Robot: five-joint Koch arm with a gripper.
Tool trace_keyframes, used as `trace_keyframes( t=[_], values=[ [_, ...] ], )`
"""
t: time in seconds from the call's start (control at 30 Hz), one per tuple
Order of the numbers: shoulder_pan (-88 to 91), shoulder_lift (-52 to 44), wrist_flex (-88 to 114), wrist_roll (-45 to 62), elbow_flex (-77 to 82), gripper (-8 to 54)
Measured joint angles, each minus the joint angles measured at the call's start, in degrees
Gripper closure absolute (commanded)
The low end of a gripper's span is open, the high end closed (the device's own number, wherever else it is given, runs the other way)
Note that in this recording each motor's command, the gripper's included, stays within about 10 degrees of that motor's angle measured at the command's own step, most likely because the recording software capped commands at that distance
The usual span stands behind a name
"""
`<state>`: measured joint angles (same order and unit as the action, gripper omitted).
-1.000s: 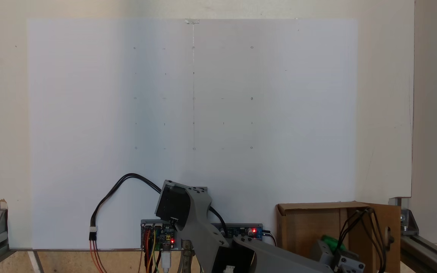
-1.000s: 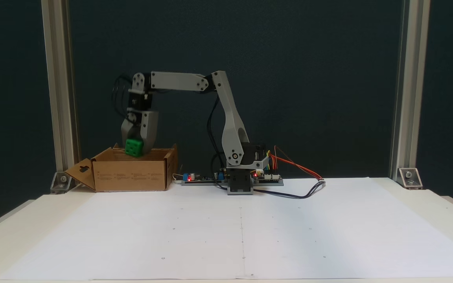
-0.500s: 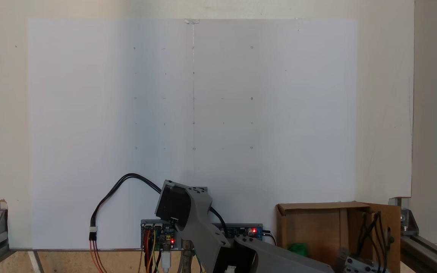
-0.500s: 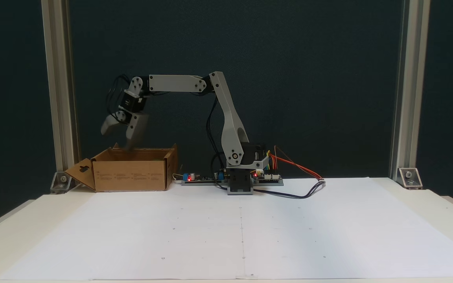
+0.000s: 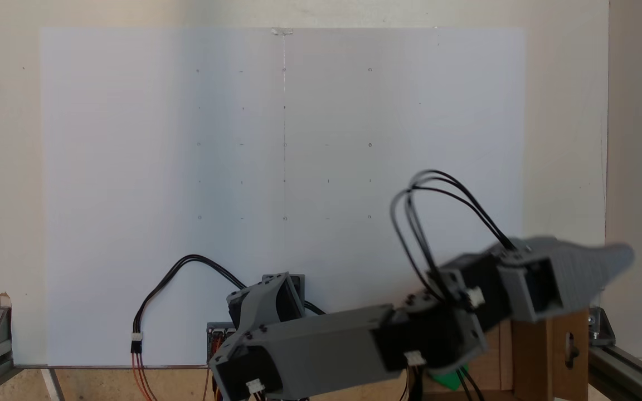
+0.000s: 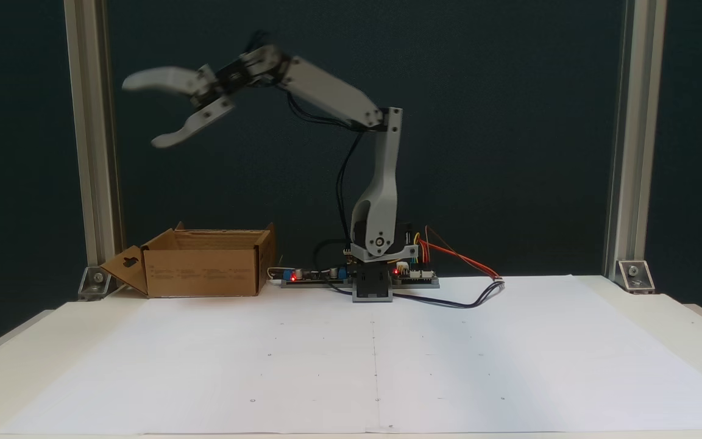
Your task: Grasp a green dice and put it in the bin.
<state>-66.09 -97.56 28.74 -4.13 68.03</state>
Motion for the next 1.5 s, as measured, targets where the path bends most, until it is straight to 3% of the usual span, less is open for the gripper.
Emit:
trace_keyframes(
  t=[0.43,0.6,1.0,1.5],
  values=[
    [53.44,-15.91,-0.97,0.00,30.06,0.4],
    [64.95,-22.50,-13.27,0.00,52.65,0.5],
    [66.18,-30.67,-44.30,0.00,86.92,4.0],
    [62.75,-31.82,-80.24,0.00,102.30,4.0]
  ],
)
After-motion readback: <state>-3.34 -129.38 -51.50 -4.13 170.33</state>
